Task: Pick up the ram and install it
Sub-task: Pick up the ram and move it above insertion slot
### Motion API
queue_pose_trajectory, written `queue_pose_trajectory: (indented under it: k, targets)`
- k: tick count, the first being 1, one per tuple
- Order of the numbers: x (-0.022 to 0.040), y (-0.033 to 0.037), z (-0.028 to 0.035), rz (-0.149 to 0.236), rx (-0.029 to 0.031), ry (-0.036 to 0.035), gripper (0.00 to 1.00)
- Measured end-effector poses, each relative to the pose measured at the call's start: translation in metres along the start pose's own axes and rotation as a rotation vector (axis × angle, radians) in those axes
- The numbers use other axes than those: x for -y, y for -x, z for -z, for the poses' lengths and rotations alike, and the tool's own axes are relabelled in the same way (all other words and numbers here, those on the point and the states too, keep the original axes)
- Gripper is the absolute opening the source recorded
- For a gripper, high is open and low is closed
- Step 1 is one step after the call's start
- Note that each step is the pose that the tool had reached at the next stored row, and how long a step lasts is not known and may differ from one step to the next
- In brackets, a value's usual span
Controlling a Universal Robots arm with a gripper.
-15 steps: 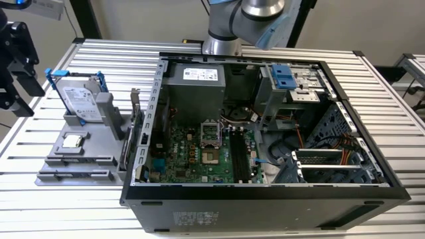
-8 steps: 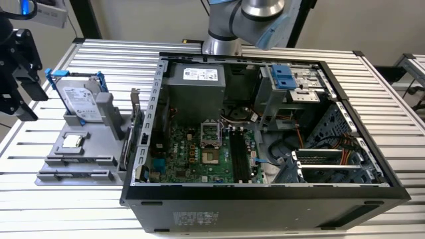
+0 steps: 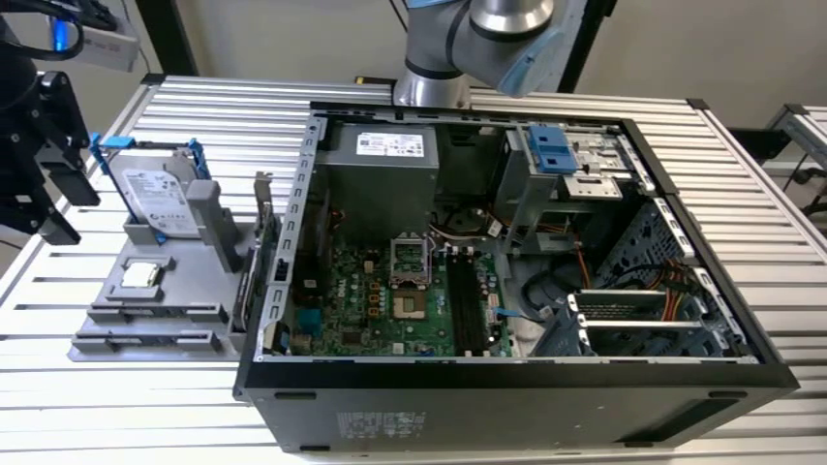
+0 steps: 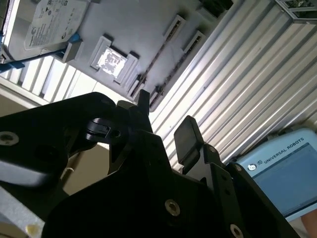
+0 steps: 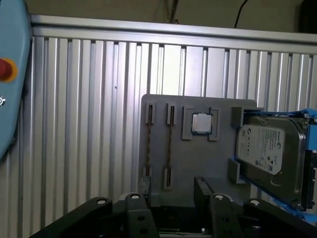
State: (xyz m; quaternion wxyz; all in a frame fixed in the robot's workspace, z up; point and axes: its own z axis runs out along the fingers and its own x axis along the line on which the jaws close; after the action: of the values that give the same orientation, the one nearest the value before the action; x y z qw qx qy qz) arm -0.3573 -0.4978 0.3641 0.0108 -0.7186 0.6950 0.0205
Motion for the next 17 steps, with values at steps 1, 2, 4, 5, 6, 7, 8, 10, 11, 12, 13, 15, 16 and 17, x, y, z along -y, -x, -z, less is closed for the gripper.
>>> queue_pose_trajectory:
  k: [1, 2, 4, 5, 6, 7, 8, 10, 11, 12, 13, 15, 16, 17]
  targets:
    - [0.0001, -0.0001, -0.0017, 0.0, -0.0001, 0.0, 1.0]
    - [0.0001, -0.0002, -0.0033, 0.0, -0.0002, -0.0001, 1.0]
    - [0.0001, -0.0003, -0.0068, 0.0, -0.0006, 0.0, 1.0]
    - [0.0002, -0.0004, -0.0086, 0.0, -0.0008, 0.0, 1.0]
    - [0.0002, -0.0005, -0.0105, 0.0, -0.0009, -0.0001, 1.0]
    - [0.0002, -0.0005, -0.0123, 0.0, -0.0012, 0.0001, 1.0]
    - [0.0002, -0.0006, -0.0141, 0.0, -0.0013, 0.0001, 1.0]
    - [0.0003, -0.0008, -0.0177, 0.0, -0.0016, 0.0, 1.0]
    - [0.0003, -0.0009, -0.0195, 0.0, -0.0018, 0.0, 1.0]
    - [0.0003, -0.001, -0.0214, 0.0, -0.002, 0.0001, 1.0]
    - [0.0004, -0.001, -0.0232, 0.0, -0.0022, 0.0001, 1.0]
    - [0.0004, -0.0012, -0.0268, 0.0, -0.0024, 0.0001, 1.0]
    - [0.0004, -0.0012, -0.0286, 0.0, -0.0026, 0.0001, 1.0]
    - [0.0005, -0.0013, -0.0304, 0.0, -0.0029, 0.0001, 1.0]
